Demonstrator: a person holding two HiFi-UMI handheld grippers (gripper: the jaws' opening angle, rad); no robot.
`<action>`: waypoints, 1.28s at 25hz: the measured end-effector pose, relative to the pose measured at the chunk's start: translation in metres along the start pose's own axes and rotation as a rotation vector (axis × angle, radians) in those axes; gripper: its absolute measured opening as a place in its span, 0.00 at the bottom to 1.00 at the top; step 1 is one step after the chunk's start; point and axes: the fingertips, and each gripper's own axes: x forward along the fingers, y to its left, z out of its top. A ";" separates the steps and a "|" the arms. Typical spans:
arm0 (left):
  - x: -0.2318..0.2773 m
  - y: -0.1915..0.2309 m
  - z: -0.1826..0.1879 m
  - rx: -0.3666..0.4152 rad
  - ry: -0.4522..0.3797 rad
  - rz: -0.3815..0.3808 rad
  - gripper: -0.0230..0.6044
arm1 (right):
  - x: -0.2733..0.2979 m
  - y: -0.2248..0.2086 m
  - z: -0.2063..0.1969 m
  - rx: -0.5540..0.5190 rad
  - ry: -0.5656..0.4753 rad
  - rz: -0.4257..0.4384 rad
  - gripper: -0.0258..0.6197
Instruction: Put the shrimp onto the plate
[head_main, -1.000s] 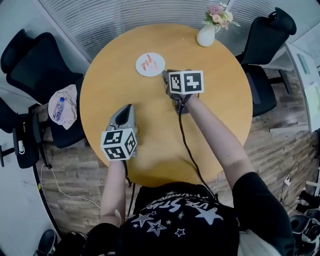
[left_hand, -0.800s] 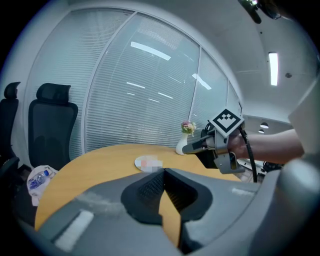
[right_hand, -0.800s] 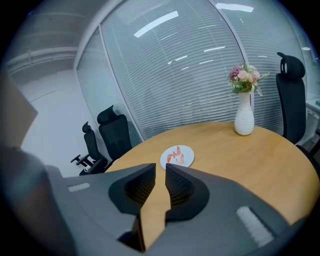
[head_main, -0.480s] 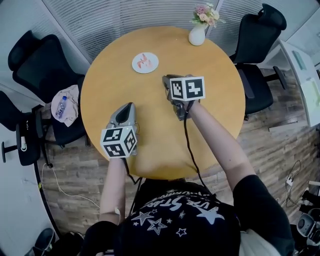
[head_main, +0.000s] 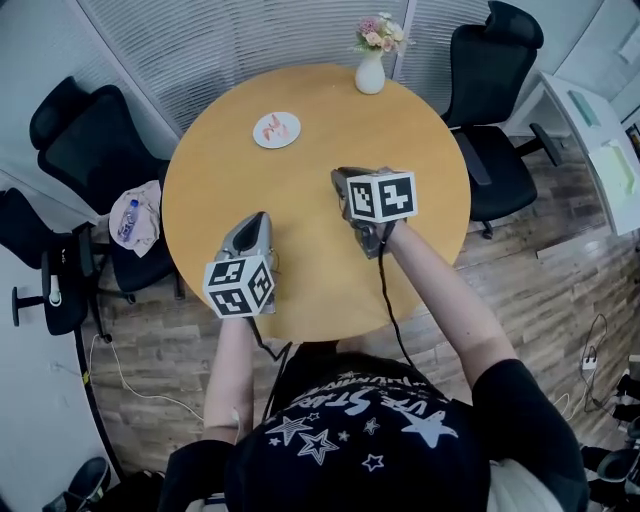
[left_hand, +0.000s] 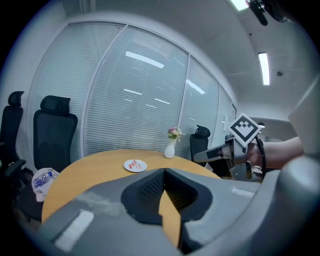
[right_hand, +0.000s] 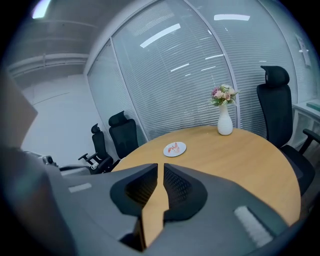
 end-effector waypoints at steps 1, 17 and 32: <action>-0.004 -0.007 -0.001 0.005 -0.002 -0.002 0.04 | -0.009 0.000 -0.005 -0.003 -0.002 0.001 0.10; -0.093 -0.098 -0.025 0.046 -0.040 0.063 0.04 | -0.134 0.010 -0.093 -0.030 -0.013 0.068 0.04; -0.123 -0.122 -0.040 0.048 -0.050 0.025 0.04 | -0.173 0.008 -0.134 0.003 -0.008 0.075 0.04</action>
